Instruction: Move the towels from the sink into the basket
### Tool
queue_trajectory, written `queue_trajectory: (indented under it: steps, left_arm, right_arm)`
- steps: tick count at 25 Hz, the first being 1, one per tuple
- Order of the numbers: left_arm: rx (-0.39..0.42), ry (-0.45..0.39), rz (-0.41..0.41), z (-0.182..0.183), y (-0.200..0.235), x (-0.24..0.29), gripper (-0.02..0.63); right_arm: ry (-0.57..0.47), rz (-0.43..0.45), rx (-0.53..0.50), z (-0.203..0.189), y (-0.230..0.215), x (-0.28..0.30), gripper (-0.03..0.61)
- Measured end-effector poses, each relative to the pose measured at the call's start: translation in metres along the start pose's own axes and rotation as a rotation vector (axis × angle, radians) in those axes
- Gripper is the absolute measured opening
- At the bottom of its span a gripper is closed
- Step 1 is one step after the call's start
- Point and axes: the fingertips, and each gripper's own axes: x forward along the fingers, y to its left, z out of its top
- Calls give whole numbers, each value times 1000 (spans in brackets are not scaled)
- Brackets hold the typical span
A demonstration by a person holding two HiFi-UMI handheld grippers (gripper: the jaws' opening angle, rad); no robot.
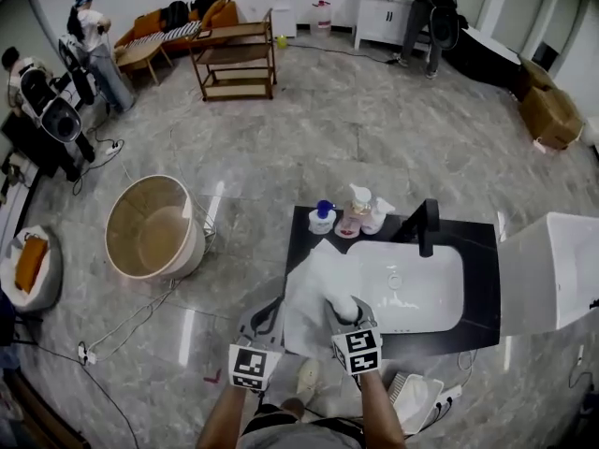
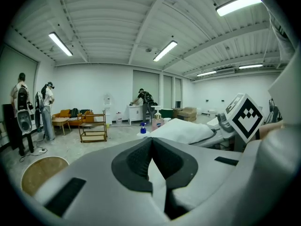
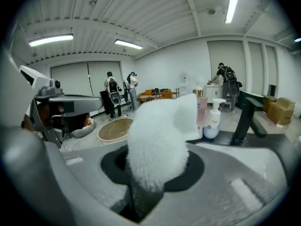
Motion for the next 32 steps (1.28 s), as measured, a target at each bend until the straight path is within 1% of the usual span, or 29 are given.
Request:
queue_trajectory:
  steps: [4,7,10,14,18,23,28,32]
  left_arm:
    - [24,-41,-38,22,-22,-5,9]
    - [45,-67,-75,37,-47,-9,9]
    - [66,-103,-125,53,-76,-11,9]
    - [97,-138,-209,68,-119,-8,9]
    - [129,-164,-301,82,-171,-8,9]
    - [167,-188,-427,99,-247,-10,9]
    - [197,-198,-563,106,-330,-13,9]
    - [217,-189,-675,102,-397,-17,9]
  right_arm:
    - [-70,-59,-12,23,-9,-43,126]
    - [-118,-118,-14,33,-19,-81,126]
    - [-161,-187,-9,36,-31,-121,124]
    - [-199,-283,7,30,-51,-172,124]
    - [-234,-385,40,17,-71,-228,124]
    - [-259,-517,84,-6,-96,-305,124]
    - [-261,-648,144,-42,-121,-380,124]
    - [-250,-752,192,-78,-136,-440,124]
